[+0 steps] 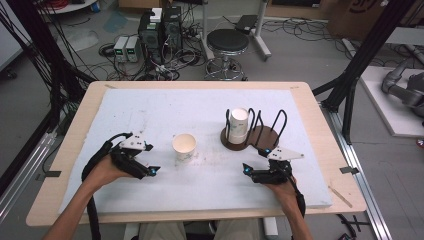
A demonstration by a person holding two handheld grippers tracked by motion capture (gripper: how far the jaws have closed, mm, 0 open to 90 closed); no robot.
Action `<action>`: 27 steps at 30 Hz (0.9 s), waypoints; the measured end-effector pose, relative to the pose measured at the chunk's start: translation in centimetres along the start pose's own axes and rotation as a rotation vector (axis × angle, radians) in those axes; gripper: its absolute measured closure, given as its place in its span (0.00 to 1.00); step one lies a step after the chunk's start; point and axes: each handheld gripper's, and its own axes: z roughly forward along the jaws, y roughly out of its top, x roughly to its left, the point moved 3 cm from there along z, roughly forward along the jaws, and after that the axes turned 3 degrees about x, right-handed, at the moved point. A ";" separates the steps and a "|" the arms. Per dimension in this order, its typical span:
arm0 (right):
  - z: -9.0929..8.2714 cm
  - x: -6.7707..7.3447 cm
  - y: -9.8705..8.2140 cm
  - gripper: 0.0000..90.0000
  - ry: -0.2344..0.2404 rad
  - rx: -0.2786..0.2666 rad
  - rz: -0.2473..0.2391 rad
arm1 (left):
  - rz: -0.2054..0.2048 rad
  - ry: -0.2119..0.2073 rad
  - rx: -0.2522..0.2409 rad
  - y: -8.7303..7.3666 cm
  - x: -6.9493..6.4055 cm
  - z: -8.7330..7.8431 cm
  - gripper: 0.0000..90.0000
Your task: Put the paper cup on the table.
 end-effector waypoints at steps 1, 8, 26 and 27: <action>0.0 0.0 0.0 0.19 -0.002 -0.003 -0.001 | -0.015 0.015 -0.020 -0.4 -0.1 -0.1 0.20; -0.1 0.0 0.0 0.19 -0.006 -0.012 -0.004 | -0.102 0.111 -0.183 -2.6 -0.7 -1.3 0.20; -0.4 0.2 -0.1 0.19 -0.005 -0.045 -0.024 | -0.239 0.284 -0.385 -6.0 -0.9 -1.2 0.19; -0.4 0.2 -0.1 0.19 -0.008 -0.043 -0.023 | -0.237 0.287 -0.394 -6.0 -0.9 -1.2 0.19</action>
